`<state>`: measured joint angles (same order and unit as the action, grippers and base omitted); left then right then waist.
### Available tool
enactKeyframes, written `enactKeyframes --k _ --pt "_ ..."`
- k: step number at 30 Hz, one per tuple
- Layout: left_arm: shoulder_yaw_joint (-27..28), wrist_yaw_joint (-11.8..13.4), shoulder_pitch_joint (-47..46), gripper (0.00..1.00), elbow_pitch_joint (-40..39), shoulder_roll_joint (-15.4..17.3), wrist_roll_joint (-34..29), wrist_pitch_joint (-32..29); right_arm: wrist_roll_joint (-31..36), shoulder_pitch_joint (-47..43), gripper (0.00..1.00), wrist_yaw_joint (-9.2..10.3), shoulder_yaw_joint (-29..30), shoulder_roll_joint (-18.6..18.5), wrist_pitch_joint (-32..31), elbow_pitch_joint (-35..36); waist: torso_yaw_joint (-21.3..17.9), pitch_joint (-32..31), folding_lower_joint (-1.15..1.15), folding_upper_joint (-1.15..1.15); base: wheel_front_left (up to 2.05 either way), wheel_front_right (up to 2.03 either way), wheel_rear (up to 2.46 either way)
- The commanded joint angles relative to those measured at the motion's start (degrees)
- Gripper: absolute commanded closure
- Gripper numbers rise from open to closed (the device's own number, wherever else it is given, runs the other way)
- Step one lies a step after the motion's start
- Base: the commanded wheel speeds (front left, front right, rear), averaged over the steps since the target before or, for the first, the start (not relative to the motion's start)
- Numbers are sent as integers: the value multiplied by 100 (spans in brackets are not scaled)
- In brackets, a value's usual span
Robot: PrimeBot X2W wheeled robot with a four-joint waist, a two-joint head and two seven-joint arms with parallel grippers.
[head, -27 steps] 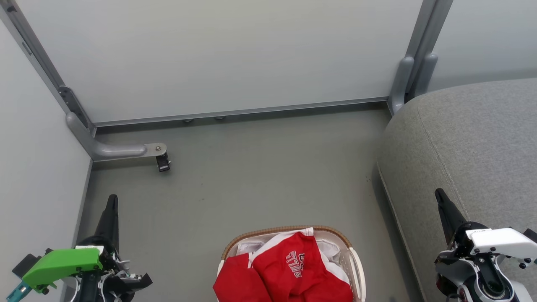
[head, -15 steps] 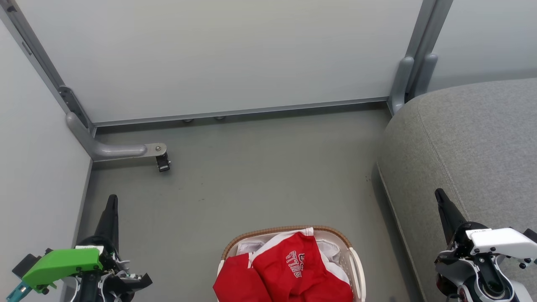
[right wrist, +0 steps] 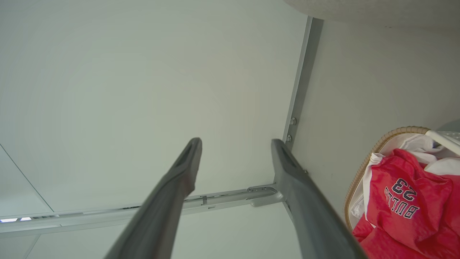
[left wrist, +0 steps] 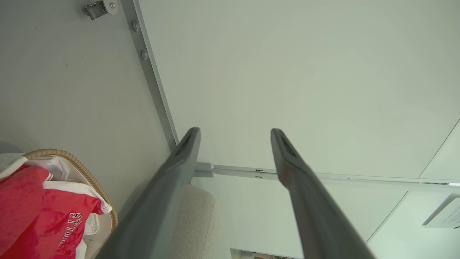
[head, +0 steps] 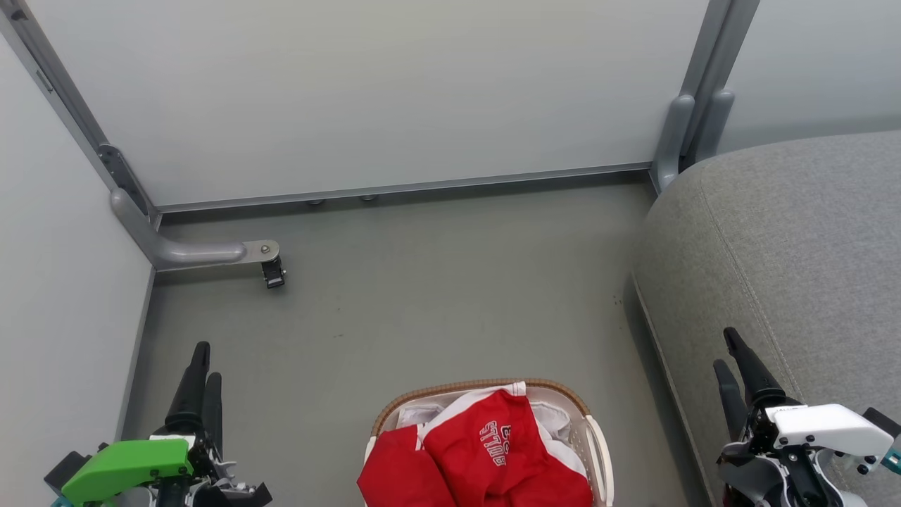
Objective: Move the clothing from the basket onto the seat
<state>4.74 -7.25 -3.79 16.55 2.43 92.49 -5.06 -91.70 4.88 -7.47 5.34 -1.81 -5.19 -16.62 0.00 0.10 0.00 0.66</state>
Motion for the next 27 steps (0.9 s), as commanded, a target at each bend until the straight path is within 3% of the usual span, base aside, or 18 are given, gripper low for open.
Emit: enactKeyframes --k 1,13,26,27 --pt "-65 -7 -43 0 -144 25 -77 70 68 33 0 -1 -39 -43 77 121 1 1 0 -3 0 0 0" --pt "-259 -10 42 0 -222 31 -492 386 616 -39 0 -2 -24 -57 394 187 10 4 0 -10 0 0 0" --pt "-435 -14 53 0 -329 36 -1827 680 1950 -20 0 -2 142 -69 691 345 34 9 0 -16 0 0 0" --pt "-452 15 92 0 -398 38 -2335 787 2510 -55 0 -2 69 -73 797 493 41 14 0 -19 0 0 0"
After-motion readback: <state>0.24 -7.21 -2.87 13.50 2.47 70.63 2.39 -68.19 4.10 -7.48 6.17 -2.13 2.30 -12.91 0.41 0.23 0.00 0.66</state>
